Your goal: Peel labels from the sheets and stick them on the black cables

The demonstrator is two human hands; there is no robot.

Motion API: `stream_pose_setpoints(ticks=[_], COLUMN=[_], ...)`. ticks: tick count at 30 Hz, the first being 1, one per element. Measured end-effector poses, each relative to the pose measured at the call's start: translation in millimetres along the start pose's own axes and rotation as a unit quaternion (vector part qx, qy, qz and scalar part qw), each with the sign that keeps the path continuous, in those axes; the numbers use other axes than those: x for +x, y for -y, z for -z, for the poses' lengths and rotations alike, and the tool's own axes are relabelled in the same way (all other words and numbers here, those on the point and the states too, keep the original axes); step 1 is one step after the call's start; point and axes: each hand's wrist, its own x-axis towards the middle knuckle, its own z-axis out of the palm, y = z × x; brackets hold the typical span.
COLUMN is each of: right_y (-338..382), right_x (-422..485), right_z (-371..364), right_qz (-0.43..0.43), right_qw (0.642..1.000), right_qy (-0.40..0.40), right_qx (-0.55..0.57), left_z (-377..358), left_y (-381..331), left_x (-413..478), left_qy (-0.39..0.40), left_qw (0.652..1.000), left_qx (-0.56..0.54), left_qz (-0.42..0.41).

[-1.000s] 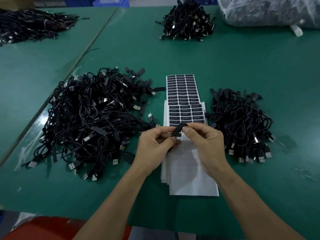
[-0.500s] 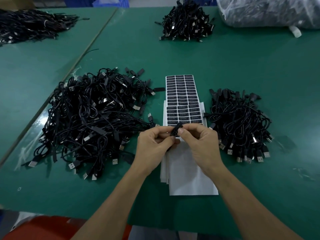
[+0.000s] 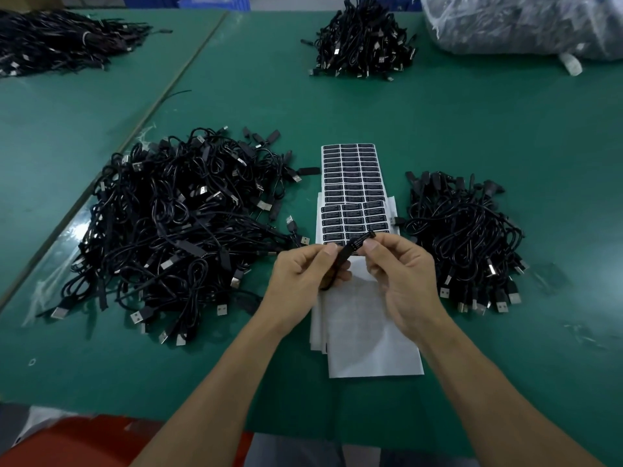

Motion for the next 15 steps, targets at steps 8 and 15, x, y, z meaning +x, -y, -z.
stream_pose_setpoints(ticks=[8,15], right_y=[-0.8,2.6], right_x=[1.5,-1.4], right_z=[1.3,2.8], right_qz=[-0.007,-0.009], right_qw=[1.0,1.0], right_qy=[0.006,0.021], right_qx=[-0.014,0.021], left_z=[4.1,-1.6], left_y=[-3.8,1.2], left_x=[2.6,6.5], left_qy=[0.06,-0.005], left_qw=[0.997,0.999], left_qx=[-0.024,0.012], left_qz=[0.029,0.041])
